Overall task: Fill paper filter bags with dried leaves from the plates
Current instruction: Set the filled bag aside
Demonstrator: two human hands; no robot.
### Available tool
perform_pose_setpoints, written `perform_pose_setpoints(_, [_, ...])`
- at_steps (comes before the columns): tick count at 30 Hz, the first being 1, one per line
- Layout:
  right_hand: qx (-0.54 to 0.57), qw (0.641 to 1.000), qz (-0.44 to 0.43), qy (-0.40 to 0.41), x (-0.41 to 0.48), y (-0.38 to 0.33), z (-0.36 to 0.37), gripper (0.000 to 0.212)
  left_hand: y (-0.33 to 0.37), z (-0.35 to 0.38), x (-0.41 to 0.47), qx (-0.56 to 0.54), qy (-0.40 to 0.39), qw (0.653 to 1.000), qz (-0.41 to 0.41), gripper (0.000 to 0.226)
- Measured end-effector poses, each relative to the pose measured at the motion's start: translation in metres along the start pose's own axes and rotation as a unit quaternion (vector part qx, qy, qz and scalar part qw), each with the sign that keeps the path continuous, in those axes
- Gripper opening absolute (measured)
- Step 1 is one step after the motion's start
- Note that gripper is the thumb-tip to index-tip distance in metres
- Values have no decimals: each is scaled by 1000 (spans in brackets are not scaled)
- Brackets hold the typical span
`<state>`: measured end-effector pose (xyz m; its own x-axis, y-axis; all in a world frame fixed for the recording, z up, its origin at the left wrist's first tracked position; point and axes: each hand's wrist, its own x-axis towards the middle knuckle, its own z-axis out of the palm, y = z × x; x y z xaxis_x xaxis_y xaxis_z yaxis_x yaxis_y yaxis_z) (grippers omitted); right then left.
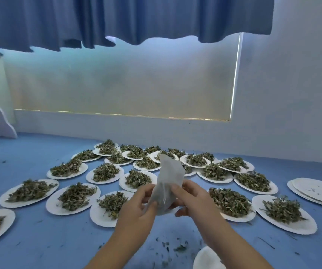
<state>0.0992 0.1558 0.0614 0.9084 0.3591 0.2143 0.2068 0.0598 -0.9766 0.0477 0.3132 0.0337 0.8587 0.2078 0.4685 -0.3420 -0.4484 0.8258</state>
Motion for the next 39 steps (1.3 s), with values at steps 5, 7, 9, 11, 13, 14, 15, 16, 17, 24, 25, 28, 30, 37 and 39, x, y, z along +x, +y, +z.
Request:
perform_pose_setpoints(5, [-30,994,33,-96,25,-18,95,17,-7,-101,-10,49,83,995,-28,21])
perform_pose_setpoints(7, [-41,990,49,-129,33,-23,139,20,-12,-143,-16,75,112,990,-35,15])
perform_pose_setpoints(9, [-37,986,50,-156,38,-25,184,20,-21,-183,-24,106,121,986,-51,9])
perform_pose_setpoints(11, [-21,983,56,-174,42,-23,227,17,-30,-218,-33,142,114,981,-69,12])
perform_pose_setpoints(13, [-24,981,60,-183,46,-23,266,14,-41,-248,-41,160,108,977,-88,23])
perform_pose_setpoints(14, [-27,980,60,-190,50,-23,283,13,-46,-261,-44,166,109,975,-98,26])
perform_pose_setpoints(15, [-29,977,60,-201,54,-23,300,13,-52,-274,-46,171,115,972,-108,27])
perform_pose_setpoints(16, [-31,974,61,-215,58,-23,316,14,-58,-286,-46,175,128,969,-117,27])
perform_pose_setpoints(17, [-34,971,63,-227,62,-23,331,16,-63,-297,-46,179,145,965,-123,27])
perform_pose_setpoints(24, [-69,969,66,-229,90,-22,395,18,-115,-386,-18,158,260,941,-149,10])
perform_pose_setpoints(25, [-76,968,69,-228,92,-21,397,16,-128,-397,-11,147,281,935,-156,14])
perform_pose_setpoints(28, [-113,964,72,-229,95,-13,392,14,-168,-423,6,117,335,910,-215,27])
perform_pose_setpoints(30, [-133,963,68,-226,94,-9,383,15,-193,-433,17,115,349,896,-251,26])
perform_pose_setpoints(37, [-134,961,72,-231,97,-1,338,14,-227,-457,21,207,318,860,-342,44])
perform_pose_setpoints(39, [-129,964,71,-223,98,0,326,13,-223,-456,18,216,325,860,-330,51])
